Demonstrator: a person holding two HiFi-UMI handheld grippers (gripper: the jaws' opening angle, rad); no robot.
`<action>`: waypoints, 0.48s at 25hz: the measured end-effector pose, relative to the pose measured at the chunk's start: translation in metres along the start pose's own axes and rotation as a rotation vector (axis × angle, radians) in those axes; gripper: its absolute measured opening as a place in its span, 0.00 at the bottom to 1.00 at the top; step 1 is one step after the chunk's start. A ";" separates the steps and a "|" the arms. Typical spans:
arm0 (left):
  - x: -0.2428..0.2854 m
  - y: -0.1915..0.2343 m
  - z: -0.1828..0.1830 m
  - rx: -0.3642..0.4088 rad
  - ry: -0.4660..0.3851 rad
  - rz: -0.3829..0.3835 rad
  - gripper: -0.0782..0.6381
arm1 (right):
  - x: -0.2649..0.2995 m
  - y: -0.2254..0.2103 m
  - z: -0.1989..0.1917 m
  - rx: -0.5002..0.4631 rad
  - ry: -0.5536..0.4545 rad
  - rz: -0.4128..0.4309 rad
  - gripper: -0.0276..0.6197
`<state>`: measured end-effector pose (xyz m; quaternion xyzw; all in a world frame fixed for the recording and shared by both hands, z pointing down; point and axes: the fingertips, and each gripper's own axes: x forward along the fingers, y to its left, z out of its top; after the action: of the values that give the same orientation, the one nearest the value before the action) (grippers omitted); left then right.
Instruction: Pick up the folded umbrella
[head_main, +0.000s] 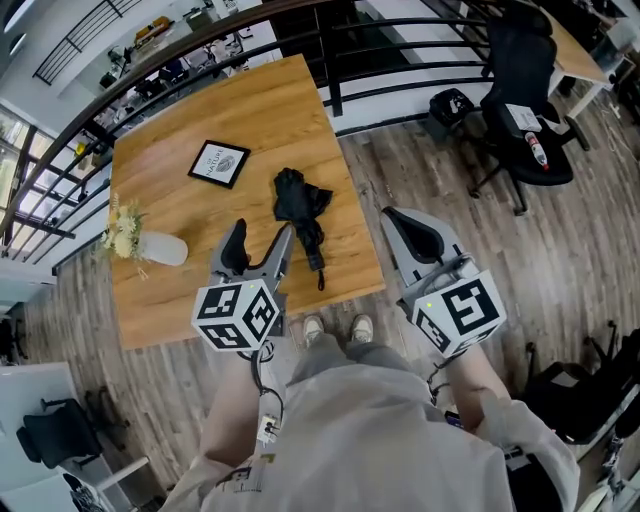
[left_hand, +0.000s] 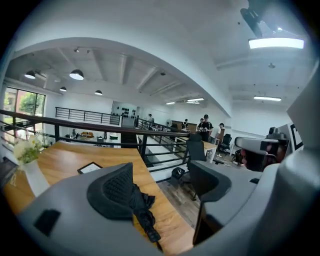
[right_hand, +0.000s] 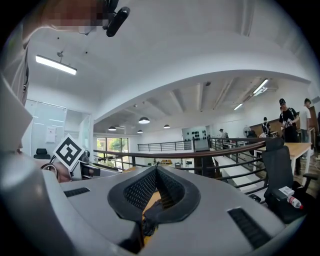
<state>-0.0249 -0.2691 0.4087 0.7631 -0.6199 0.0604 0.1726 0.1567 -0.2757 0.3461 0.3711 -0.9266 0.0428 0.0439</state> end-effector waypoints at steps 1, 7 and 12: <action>0.007 0.004 -0.005 -0.014 0.014 -0.002 0.60 | 0.004 -0.001 -0.002 -0.004 0.006 -0.005 0.09; 0.066 0.015 -0.049 -0.054 0.125 -0.039 0.60 | 0.032 -0.013 -0.030 -0.002 0.077 -0.035 0.09; 0.114 0.036 -0.094 -0.114 0.220 -0.028 0.60 | 0.054 -0.025 -0.063 0.009 0.148 -0.048 0.09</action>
<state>-0.0224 -0.3491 0.5381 0.7493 -0.5890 0.1059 0.2836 0.1382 -0.3237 0.4162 0.3892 -0.9114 0.0731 0.1119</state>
